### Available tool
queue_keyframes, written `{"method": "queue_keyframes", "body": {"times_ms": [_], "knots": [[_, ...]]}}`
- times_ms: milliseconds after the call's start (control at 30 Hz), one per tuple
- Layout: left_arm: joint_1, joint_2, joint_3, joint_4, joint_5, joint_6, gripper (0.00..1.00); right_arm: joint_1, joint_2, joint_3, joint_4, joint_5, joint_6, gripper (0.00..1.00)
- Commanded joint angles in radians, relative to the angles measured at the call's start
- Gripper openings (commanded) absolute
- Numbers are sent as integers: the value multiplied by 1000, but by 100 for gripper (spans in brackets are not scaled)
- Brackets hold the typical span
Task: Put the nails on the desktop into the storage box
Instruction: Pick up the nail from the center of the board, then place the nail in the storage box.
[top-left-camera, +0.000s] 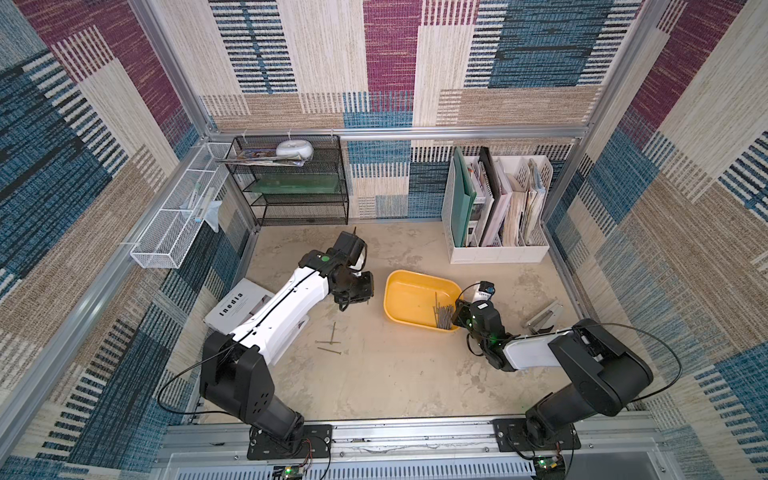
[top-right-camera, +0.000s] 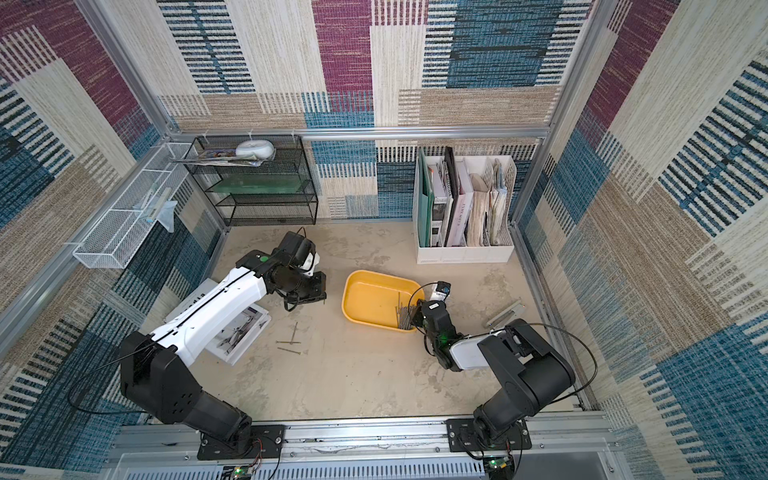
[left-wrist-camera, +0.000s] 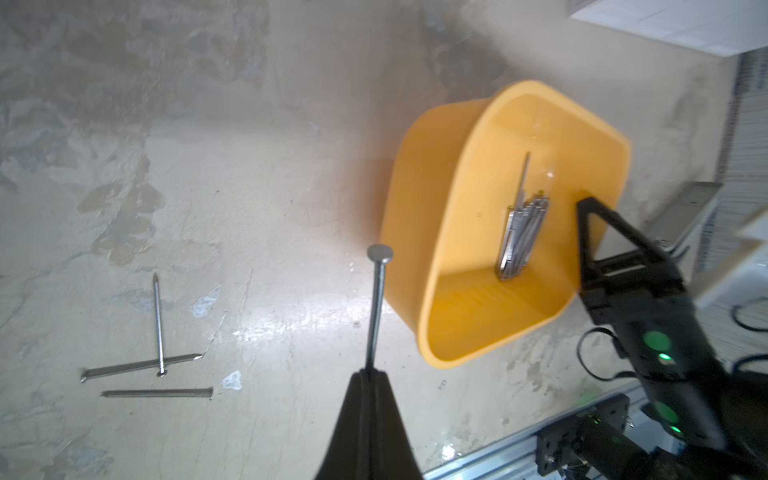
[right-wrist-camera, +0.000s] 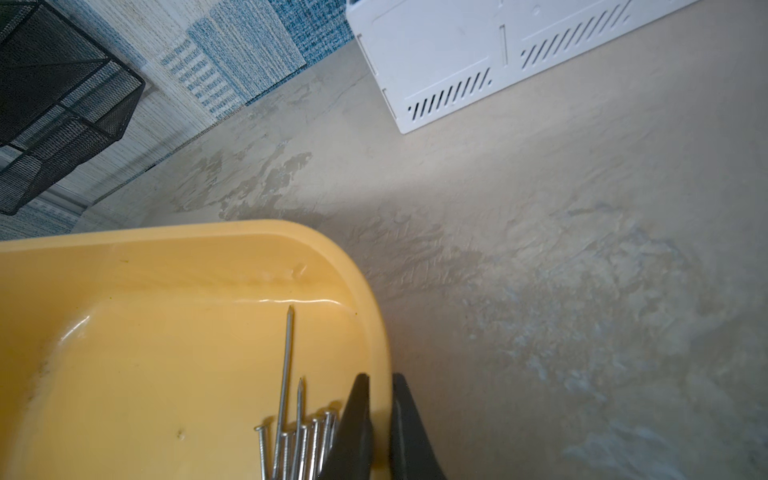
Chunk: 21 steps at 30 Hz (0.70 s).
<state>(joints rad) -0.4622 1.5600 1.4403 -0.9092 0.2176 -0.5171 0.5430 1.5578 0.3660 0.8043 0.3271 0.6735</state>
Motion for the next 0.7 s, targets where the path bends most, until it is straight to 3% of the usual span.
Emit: {"method": "queue_keyframes", "body": {"times_ms": [0, 267, 667], "knots": [[-41, 3, 86, -52, 41, -8, 0, 1, 10, 14, -16, -28, -16, 0], [-184, 200, 340, -145, 64, 37, 0, 1, 27, 35, -35, -42, -25, 0], [-222, 438, 303, -47, -17, 16, 0, 1, 33, 51, -52, -58, -43, 0]]}}
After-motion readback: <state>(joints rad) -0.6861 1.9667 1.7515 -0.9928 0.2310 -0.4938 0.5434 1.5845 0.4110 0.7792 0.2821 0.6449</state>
